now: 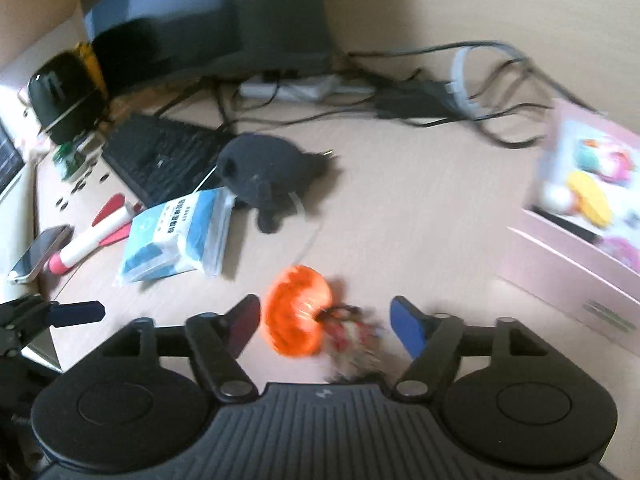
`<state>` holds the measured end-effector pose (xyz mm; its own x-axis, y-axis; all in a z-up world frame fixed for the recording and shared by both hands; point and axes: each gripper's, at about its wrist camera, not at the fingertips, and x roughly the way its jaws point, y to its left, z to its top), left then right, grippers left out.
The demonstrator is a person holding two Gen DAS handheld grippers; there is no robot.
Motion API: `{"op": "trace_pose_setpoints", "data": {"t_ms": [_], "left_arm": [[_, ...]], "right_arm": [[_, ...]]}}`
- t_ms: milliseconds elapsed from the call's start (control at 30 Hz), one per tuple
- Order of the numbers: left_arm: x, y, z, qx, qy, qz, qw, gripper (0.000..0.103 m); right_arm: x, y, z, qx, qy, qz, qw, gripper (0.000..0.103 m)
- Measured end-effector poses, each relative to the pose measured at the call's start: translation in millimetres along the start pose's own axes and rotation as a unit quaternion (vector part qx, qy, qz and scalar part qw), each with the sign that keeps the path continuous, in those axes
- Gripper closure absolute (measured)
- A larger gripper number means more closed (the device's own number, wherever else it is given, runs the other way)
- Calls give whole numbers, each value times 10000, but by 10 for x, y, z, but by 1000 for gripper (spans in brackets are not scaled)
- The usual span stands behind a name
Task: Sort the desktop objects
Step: 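Grasp the orange toy and keychain figure with the right gripper and set them down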
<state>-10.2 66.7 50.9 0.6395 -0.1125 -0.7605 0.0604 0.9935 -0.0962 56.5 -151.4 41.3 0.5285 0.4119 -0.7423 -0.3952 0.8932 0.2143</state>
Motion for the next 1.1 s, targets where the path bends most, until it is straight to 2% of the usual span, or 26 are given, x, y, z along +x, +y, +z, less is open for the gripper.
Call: {"op": "trace_pose_setpoints", "data": {"t_ms": [100, 233, 333, 400, 500, 567, 700, 800, 900, 933, 1100], "left_arm": [[13, -106, -3, 98, 3, -81, 9999, 2], [26, -204, 1, 139, 4, -73, 9999, 2], [34, -239, -20, 144, 62, -6, 9999, 2], [34, -244, -50, 130, 118, 26, 9998, 2], [14, -233, -90, 103, 177, 72, 9998, 2], [-7, -224, -108, 80, 175, 83, 9998, 2], [3, -260, -123, 101, 193, 33, 9998, 2], [45, -353, -113, 229, 205, -67, 9995, 2], [106, -477, -87, 395, 209, -182, 9988, 2], [123, -520, -74, 459, 187, -209, 9986, 2], [223, -684, 22, 701, -61, -240, 9972, 3]], "right_arm": [[-143, -78, -107, -59, -141, -403, 9991, 28], [-192, -187, -190, 176, -56, -239, 9995, 30], [-110, -77, -242, -143, 51, -204, 9997, 41], [-24, 29, -277, -414, 86, -314, 9986, 43], [87, 71, -307, -596, 209, -585, 9963, 54], [61, 36, -342, -692, 207, -786, 9943, 54], [-106, -101, -423, -665, 41, -1564, 9855, 54], [-272, -255, -494, -261, -2, -1769, 9839, 48], [-419, -287, -637, 31, -19, -1783, 9840, 26], [-460, -271, -699, 69, -38, -1798, 9837, 22], [-563, -178, -955, 94, 2, -1899, 9818, 17]]}}
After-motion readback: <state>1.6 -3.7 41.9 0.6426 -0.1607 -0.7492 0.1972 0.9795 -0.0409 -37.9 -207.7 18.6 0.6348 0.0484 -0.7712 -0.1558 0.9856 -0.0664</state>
